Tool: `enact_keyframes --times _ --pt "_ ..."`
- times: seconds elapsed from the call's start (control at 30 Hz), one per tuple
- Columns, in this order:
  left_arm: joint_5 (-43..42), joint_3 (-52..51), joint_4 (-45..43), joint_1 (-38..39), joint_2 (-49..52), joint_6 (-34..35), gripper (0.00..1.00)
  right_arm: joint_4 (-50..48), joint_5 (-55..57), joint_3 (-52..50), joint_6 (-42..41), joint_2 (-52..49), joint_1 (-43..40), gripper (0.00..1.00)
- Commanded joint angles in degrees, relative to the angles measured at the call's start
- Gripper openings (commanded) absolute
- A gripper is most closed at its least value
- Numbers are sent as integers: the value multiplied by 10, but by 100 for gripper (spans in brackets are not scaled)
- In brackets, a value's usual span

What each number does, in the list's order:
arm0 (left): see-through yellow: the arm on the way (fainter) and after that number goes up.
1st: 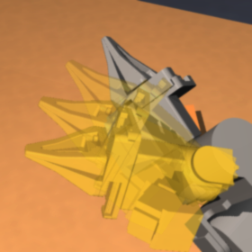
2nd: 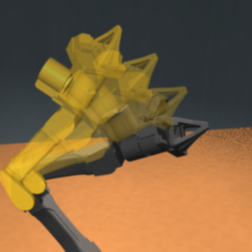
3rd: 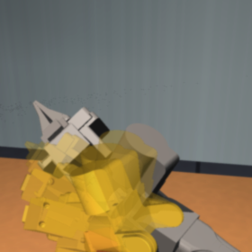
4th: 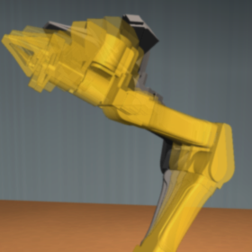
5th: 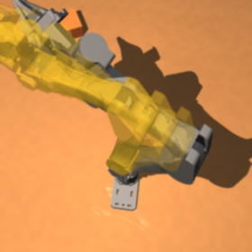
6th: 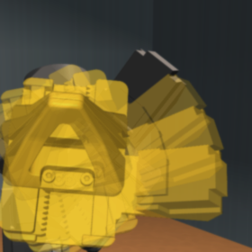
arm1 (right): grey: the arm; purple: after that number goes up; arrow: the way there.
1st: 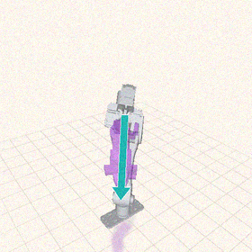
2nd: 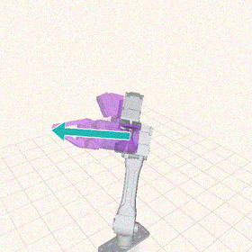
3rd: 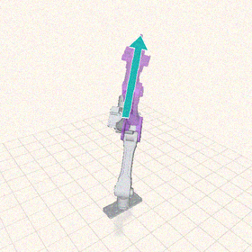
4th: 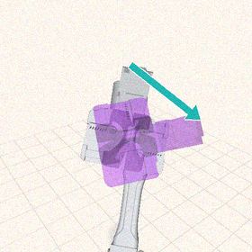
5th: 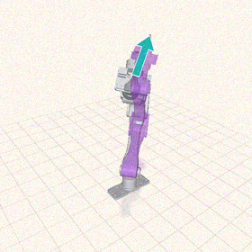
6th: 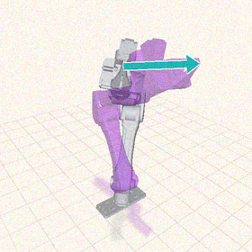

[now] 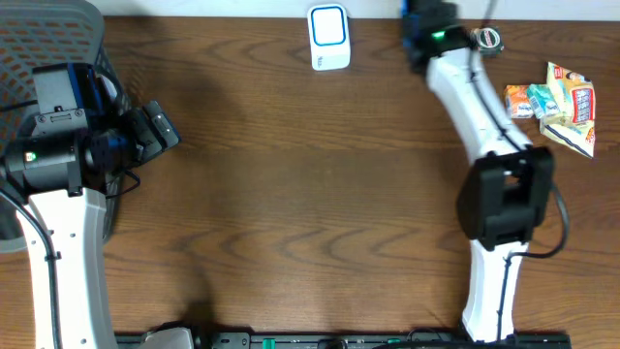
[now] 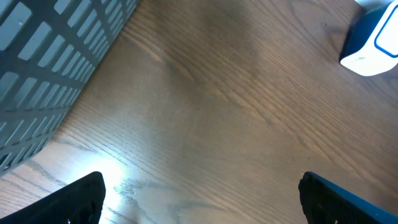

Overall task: Scan the item barcode
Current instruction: 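Carry the teal pack to the far right pile and release it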

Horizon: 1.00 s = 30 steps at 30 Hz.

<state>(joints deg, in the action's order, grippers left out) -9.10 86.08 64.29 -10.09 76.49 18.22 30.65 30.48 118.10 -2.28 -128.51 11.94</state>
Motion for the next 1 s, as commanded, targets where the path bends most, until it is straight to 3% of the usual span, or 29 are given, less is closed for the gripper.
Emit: enact_keyframes --times 0.0,0.07,0.17,0.27,0.33,0.37,0.4,0.43,0.7,0.87,0.97 --pt "-3 12 2 -2 1 1 98 67 10 2 6 5 -51 1" --pt "-3 12 2 -2 1 1 97 102 -15 2 7 5 -74 2" --pt "-3 12 2 -2 1 1 98 146 -25 2 7 5 -105 19" --pt "-3 12 2 -2 1 1 97 178 -24 2 7 5 -131 21" --pt "-3 12 2 -2 1 1 97 200 -24 2 7 5 -149 29" --pt "-3 12 2 -2 1 1 97 207 -24 2 7 6 -153 38" --pt "-3 12 2 -2 1 1 98 214 -23 2 7 7 -157 57" --pt "-3 12 2 -2 1 1 98 220 -23 2 7 8 -160 99" --pt "-3 12 2 -2 1 1 98 228 -25 2 -6 54 -144 99" --pt "-3 12 2 -2 1 1 98 228 -27 2 -77 132 -121 99" --pt "-3 12 2 -2 1 1 98 243 -60 2 -80 187 -100 99"
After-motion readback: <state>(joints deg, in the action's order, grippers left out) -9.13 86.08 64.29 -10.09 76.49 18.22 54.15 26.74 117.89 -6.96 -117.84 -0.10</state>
